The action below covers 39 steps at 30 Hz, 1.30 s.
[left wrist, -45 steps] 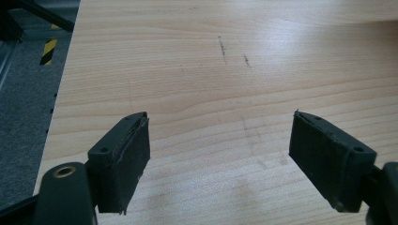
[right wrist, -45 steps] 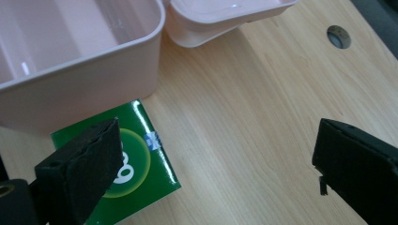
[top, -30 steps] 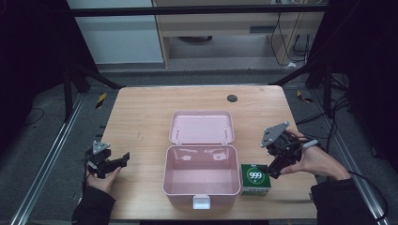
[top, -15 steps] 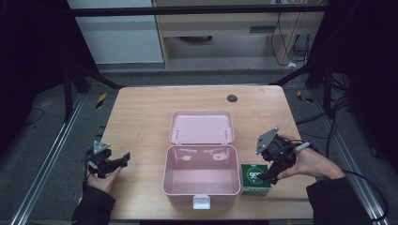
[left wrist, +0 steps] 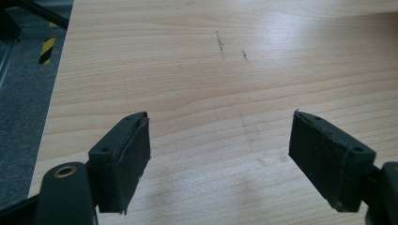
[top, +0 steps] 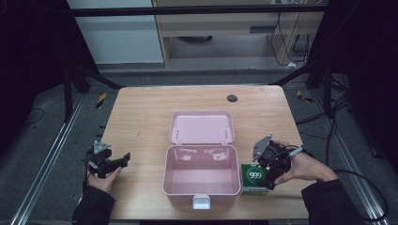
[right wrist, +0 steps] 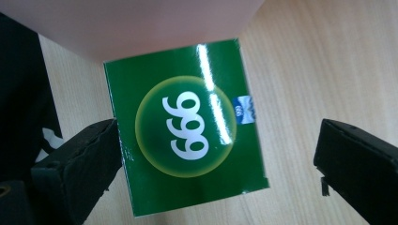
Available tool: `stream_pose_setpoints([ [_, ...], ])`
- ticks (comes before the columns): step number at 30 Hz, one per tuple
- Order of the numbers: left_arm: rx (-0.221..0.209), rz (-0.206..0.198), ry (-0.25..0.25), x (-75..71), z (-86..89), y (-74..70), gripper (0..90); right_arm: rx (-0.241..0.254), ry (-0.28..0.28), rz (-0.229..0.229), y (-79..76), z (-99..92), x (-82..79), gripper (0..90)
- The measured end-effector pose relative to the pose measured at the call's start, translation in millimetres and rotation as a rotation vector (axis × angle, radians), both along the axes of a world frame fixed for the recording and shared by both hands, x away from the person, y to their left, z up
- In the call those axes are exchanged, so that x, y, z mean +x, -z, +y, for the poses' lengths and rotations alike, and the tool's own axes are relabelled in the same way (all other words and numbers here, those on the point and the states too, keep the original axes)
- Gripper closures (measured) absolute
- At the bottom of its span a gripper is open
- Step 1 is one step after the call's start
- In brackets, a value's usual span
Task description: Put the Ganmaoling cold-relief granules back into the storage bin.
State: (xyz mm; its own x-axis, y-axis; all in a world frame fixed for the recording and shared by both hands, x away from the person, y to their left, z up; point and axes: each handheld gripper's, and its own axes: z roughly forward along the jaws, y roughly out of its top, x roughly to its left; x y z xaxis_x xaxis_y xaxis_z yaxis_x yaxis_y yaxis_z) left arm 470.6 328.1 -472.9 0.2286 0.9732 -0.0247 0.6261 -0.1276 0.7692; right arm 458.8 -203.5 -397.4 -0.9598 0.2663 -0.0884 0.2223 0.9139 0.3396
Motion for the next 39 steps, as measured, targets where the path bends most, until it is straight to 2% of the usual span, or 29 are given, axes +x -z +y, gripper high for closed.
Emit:
stream_pose_setpoints([
  [16, 0.003, 0.001, 0.000, 0.0, 0.2, 0.1, 20.3, -0.038, -0.028, 0.049, 22.6, 8.0, -1.0, 1.7],
  [39, 0.008, 0.005, 0.001, 0.6, -0.1, 1.0, 20.5, -0.072, -0.061, 0.080, 44.5, 17.2, 0.4, 6.2],
])
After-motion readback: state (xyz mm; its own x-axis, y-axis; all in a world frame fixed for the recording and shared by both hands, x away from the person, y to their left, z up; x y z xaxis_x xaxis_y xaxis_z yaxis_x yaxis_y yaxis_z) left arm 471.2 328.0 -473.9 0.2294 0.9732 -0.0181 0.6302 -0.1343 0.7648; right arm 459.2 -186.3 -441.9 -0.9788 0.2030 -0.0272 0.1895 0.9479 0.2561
